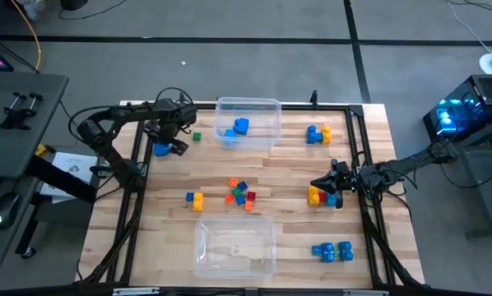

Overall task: Sort blocks by size
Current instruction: Put the large blue game piece into the top transparent bin

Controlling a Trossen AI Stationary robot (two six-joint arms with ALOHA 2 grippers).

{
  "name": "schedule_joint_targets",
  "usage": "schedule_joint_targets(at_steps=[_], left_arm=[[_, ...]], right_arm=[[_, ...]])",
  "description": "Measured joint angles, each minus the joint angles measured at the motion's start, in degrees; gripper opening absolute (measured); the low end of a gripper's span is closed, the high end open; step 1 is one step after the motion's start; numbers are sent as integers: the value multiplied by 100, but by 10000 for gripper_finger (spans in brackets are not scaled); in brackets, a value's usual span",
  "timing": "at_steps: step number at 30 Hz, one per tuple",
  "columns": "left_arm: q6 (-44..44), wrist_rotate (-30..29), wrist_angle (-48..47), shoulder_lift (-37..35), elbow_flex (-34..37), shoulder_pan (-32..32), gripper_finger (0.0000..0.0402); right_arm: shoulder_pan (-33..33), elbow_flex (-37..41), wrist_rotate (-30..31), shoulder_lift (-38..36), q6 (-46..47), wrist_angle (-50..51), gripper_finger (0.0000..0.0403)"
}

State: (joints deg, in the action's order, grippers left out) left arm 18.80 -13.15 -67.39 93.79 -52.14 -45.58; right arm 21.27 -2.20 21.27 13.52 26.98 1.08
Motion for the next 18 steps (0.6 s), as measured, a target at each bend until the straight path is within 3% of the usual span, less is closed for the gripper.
schedule_joint_targets(at_steps=[8,18], left_arm=[[374,977,358,-10,-7,144,284],[1018,1761,464,-62,-63,1401,284]], right_arm=[[1,0,-1,0,0,0,2],[0,0,-1,0,0,0,2]])
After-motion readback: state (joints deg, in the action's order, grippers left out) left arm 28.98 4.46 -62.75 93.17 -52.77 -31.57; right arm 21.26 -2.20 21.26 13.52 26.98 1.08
